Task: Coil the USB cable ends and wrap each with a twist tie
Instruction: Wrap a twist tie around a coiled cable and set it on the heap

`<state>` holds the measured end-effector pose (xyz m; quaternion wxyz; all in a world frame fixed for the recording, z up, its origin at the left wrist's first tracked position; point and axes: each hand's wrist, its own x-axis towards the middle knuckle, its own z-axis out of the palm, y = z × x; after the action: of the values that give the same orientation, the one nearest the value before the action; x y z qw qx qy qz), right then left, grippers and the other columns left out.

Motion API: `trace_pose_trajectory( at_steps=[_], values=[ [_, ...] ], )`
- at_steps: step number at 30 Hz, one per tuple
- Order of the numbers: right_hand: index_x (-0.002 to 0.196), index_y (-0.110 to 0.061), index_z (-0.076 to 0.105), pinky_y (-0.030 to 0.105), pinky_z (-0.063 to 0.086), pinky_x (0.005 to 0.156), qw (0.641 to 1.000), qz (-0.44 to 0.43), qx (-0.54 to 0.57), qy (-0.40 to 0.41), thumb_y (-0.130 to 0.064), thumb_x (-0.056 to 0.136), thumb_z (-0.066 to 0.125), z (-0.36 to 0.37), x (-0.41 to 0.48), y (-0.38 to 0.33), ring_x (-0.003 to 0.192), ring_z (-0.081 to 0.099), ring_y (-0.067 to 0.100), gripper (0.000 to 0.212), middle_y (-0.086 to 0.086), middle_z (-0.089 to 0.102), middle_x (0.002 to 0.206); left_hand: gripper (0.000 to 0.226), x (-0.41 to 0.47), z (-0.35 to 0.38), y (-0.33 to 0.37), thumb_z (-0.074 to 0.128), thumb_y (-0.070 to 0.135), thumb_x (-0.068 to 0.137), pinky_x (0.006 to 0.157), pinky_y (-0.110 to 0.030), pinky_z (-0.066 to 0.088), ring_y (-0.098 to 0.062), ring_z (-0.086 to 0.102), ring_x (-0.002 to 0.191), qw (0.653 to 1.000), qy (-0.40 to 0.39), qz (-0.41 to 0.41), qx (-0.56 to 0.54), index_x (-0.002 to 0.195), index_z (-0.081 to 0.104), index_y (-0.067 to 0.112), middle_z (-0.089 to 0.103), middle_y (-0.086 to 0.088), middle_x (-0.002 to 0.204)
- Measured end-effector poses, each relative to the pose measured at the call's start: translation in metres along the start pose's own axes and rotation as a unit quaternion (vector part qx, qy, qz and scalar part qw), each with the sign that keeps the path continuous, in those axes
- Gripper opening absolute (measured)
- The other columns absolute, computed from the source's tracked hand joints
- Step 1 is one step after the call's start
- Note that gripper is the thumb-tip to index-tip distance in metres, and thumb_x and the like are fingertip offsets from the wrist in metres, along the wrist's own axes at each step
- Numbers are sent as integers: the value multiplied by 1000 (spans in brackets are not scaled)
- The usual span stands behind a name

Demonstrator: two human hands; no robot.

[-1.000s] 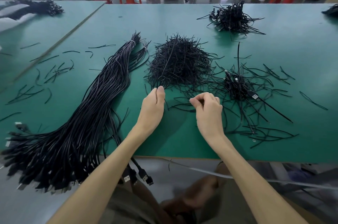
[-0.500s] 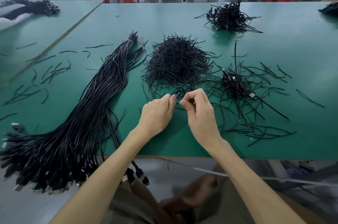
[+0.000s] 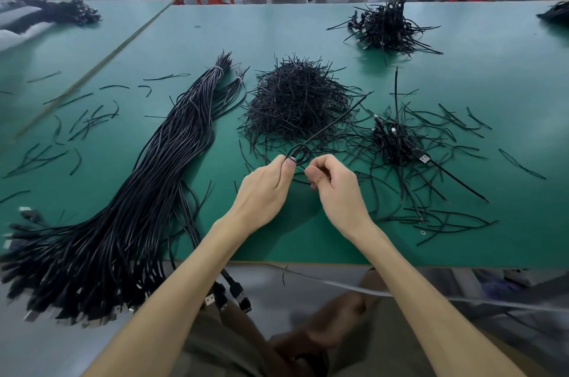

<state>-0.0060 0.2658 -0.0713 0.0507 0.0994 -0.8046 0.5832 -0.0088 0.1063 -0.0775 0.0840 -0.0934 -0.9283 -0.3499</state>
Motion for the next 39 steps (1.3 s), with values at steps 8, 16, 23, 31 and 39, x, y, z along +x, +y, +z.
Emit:
trace_pose_trajectory(
  at_steps=[8,16,23,31,39],
  values=[
    [86,-18,57,13,42,70,1000,-3,-5,-3,-13,103,56,1,-1,1,76,54,13,18,-1,60,82,63,-3,-4,0,20,68,100,69,-51,44,-16,40,66,991,-5,-2,-134,83,42,11,44,3,72],
    [92,-13,60,16,43,74,999,-7,-30,-13,-13,102,58,2,-1,1,80,56,10,10,-5,60,85,49,-3,-2,-2,19,74,100,64,-37,40,-7,38,61,989,-4,-5,-145,71,37,38,45,17,65],
    [99,-17,60,13,44,73,998,-46,-31,-13,-21,99,64,2,-1,5,82,58,2,6,-6,63,92,45,-2,-3,-2,32,55,104,62,-45,41,-11,35,59,981,20,-27,-191,65,36,33,39,14,59],
    [138,-43,54,20,51,75,992,-122,20,-34,-29,93,70,-2,-6,1,89,60,17,49,-15,53,121,45,-6,-7,3,39,43,97,53,-30,25,-10,28,52,964,-23,2,-264,53,47,36,35,12,53],
    [139,-36,56,39,54,75,986,-128,10,-104,-19,98,61,-2,-8,0,101,58,20,44,0,53,119,43,-9,-10,4,42,43,93,50,-25,22,-8,25,49,955,-62,0,-291,51,50,35,35,13,51]
  ],
)
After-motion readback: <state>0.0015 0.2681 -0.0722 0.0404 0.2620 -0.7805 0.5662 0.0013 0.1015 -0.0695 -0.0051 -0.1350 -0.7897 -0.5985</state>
